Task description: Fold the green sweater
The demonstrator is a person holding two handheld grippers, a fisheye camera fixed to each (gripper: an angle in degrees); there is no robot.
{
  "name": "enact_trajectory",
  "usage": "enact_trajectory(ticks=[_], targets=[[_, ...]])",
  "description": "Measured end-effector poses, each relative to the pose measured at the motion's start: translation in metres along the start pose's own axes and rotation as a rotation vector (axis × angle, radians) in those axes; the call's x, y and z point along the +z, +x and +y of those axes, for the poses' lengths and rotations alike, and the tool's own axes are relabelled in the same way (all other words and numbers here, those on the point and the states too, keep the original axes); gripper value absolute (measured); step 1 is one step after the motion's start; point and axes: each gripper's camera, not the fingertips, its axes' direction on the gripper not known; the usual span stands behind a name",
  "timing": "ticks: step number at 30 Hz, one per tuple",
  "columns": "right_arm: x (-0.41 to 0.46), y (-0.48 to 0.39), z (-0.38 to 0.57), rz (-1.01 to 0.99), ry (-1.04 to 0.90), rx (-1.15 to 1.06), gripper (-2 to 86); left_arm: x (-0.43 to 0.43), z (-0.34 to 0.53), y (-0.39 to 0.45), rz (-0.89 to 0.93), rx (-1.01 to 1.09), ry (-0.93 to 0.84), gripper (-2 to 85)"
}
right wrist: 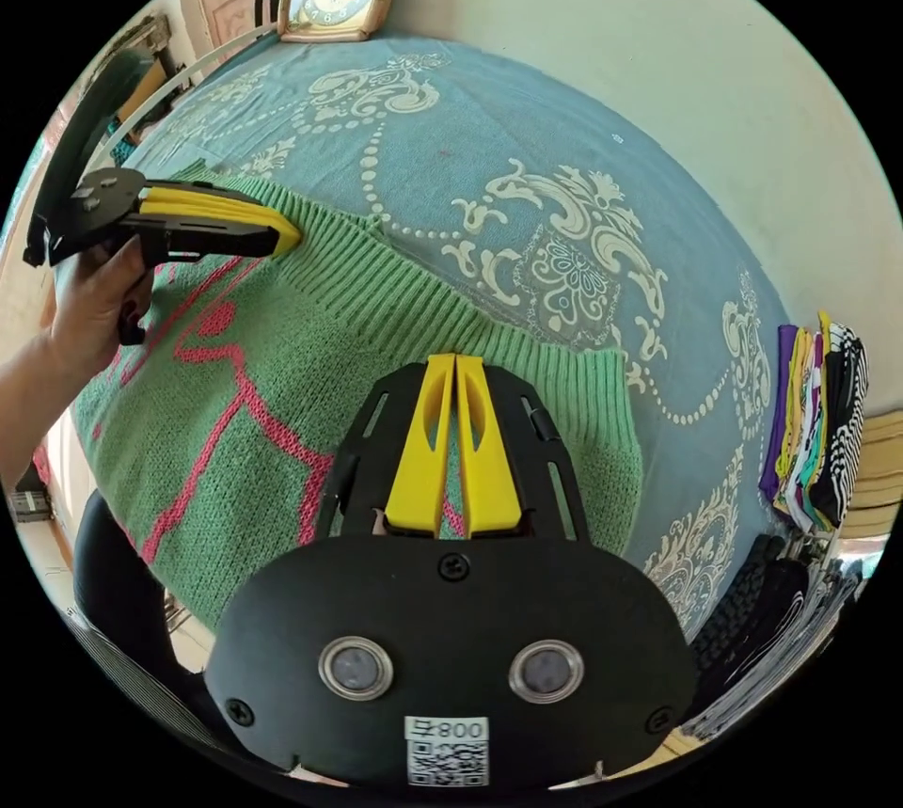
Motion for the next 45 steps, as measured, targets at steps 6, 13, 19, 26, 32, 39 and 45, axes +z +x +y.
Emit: enact_trajectory(ticks=[6,13,19,26,32,39,45], targets=[[0.021,0.020,-0.017,-0.073,-0.005,0.102,0.0,0.009,0.008,-0.010,0.006,-0.036,0.013,0.1],[0.014,0.030,0.004,-0.129,0.075,0.124,0.0,0.011,0.041,-0.026,0.097,-0.060,0.042,0.1],[-0.028,0.058,0.065,-0.155,0.226,0.202,0.0,0.003,0.077,-0.049,0.159,-0.116,0.130,0.2],[0.037,0.088,0.098,-0.102,0.022,0.250,0.0,-0.021,0.146,-0.081,-0.028,-0.189,0.133,0.1],[0.052,0.104,0.096,-0.082,-0.016,0.245,0.0,-0.010,0.199,-0.132,-0.055,-0.338,0.042,0.1],[-0.008,0.127,0.168,-0.241,0.191,0.274,0.0,-0.037,0.287,-0.128,-0.084,-0.320,0.086,0.1],[0.044,0.124,0.218,-0.277,-0.045,0.251,0.0,-0.011,0.339,-0.168,0.029,-0.466,0.056,0.4]])
